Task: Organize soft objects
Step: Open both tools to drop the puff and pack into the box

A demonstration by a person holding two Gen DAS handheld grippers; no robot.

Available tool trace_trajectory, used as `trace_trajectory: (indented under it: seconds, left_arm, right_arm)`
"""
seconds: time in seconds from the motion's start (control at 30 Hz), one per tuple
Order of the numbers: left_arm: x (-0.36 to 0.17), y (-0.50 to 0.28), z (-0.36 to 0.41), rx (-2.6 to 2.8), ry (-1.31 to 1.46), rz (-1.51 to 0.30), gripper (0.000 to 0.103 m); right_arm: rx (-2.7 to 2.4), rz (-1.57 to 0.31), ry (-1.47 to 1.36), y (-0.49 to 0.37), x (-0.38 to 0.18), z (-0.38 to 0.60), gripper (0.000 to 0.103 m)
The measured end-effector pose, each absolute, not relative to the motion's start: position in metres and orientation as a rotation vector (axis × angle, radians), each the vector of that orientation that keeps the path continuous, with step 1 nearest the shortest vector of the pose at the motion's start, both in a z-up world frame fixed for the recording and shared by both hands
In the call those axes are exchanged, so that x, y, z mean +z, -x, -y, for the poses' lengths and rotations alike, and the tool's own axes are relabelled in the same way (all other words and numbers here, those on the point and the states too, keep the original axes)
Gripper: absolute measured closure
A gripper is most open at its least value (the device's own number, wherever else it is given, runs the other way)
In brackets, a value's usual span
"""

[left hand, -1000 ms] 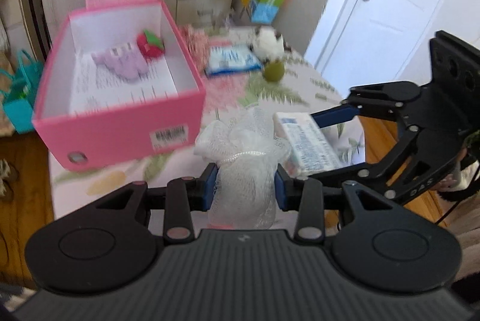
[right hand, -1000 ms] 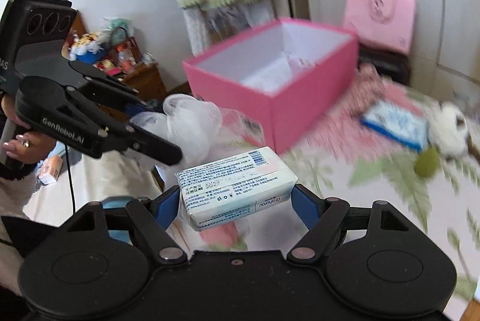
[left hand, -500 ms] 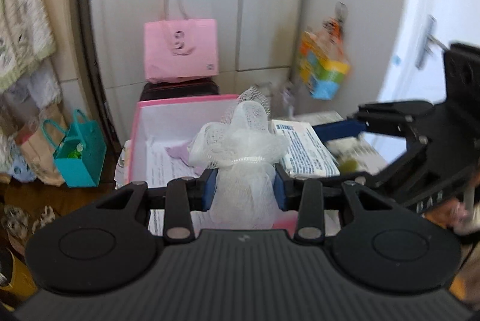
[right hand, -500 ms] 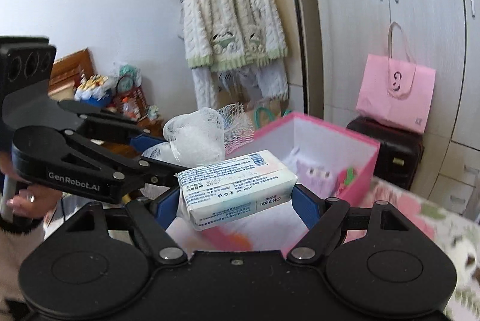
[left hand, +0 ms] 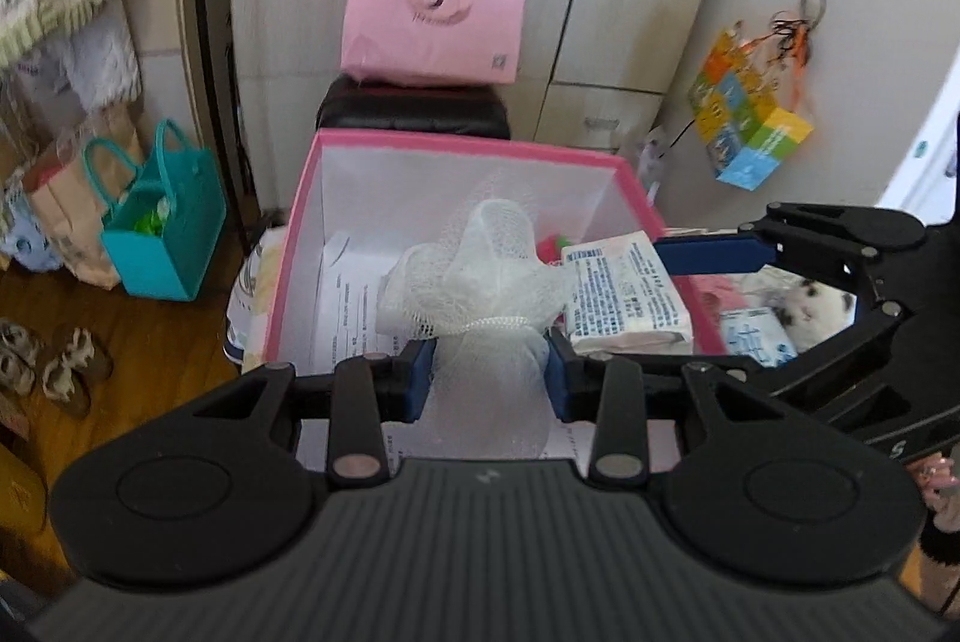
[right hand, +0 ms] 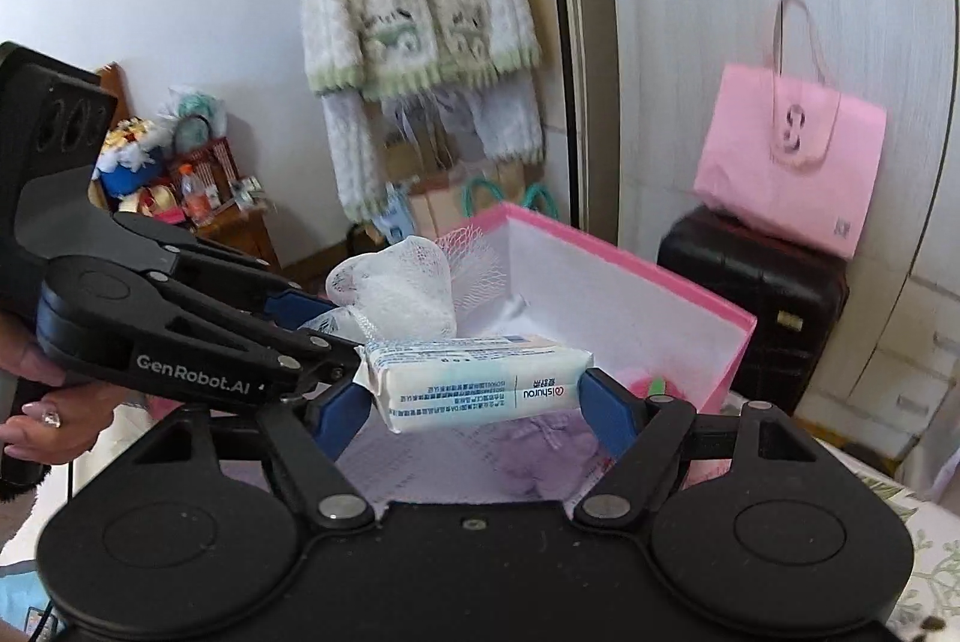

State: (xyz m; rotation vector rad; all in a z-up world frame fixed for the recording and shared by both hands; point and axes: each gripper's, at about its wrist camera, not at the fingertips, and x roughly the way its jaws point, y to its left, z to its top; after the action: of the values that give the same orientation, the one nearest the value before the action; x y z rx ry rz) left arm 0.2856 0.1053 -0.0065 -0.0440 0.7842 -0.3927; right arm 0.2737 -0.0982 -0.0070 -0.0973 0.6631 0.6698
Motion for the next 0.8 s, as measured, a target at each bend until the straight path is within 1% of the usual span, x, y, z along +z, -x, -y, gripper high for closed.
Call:
trace_trajectory:
  seconds: [0.13,0.2,0.33,0.4,0.43,0.5,0.57,0.67,0.7,0.73,0.8]
  left_arm:
    - [-0.021,-0.298,-0.102,-0.385,0.029,-0.808,0.068]
    - [-0.025,-0.302,-0.102,-0.382,0.02,-0.832,0.066]
    - [-0.032,-0.31,-0.098,-0.352,-0.009,-0.856,0.065]
    - [-0.032,-0.314,-0.099,-0.343,0.0,-0.87,0.064]
    - [-0.031,-0.316,-0.099,-0.341,0.005,-0.876,0.059]
    - [-0.031,-0.32,-0.099,-0.344,0.006,-0.893,0.058]
    - [-0.03,-0.319,-0.099,-0.341,0.015,-0.9,0.054]
    - [-0.025,-0.31,-0.098,-0.356,0.018,-0.882,0.043]
    - [-0.022,-0.306,-0.097,-0.348,0.004,-0.866,0.033]
    - [-0.019,-0.3,-0.097,-0.333,-0.013,-0.837,0.028]
    - [-0.011,-0.288,-0.096,-0.317,-0.047,-0.784,0.028]
  right_arm:
    - [0.667,-0.703,0.1,-0.29,-0.022,0.097,0.022]
    - [0.672,-0.715,0.117,-0.292,-0.026,0.096,0.022]
    - [0.657,-0.732,0.206,-0.297,-0.03,0.086,0.022]
    - [0.632,-0.739,0.26,-0.298,-0.033,0.08,0.025]
    - [0.619,-0.735,0.291,-0.299,-0.034,0.077,0.025]
    - [0.606,-0.736,0.347,-0.3,-0.035,0.072,0.025]
    - [0.58,-0.731,0.376,-0.299,-0.035,0.071,0.024]
    - [0.581,-0.712,0.337,-0.292,-0.028,0.079,0.024]
    - [0.58,-0.703,0.324,-0.289,-0.026,0.083,0.024]
    - [0.579,-0.69,0.306,-0.284,-0.023,0.087,0.024]
    - [0.579,-0.672,0.267,-0.275,-0.016,0.097,0.024]
